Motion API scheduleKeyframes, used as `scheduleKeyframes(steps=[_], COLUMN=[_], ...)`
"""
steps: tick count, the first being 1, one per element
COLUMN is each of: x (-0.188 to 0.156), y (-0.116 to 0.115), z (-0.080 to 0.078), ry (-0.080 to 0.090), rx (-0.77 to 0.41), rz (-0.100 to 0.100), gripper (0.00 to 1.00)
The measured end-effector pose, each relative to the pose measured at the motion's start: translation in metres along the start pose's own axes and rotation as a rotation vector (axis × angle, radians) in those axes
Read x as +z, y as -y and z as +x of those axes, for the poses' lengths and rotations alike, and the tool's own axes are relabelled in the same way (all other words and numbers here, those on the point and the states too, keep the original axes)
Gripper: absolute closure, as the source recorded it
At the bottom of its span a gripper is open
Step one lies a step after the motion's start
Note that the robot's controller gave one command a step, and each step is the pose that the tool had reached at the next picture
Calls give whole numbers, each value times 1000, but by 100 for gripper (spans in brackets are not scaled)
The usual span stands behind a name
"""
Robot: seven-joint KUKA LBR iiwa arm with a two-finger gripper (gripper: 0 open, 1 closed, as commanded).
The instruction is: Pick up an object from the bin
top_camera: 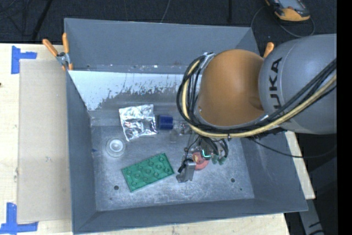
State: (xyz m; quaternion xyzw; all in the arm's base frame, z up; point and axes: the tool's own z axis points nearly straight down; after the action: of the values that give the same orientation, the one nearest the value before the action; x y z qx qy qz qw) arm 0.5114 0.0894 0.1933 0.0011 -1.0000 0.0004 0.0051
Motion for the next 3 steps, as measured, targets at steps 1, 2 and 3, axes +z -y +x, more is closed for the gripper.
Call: scheduleKeyframes(steps=[1, 2, 3], x=[126, 92, 94], y=[-40, -50, -41], z=[2, 7, -15], ry=[5, 12, 12], rx=[-265, -283, -227], rz=[1, 0, 0], gripper=[0, 0, 0])
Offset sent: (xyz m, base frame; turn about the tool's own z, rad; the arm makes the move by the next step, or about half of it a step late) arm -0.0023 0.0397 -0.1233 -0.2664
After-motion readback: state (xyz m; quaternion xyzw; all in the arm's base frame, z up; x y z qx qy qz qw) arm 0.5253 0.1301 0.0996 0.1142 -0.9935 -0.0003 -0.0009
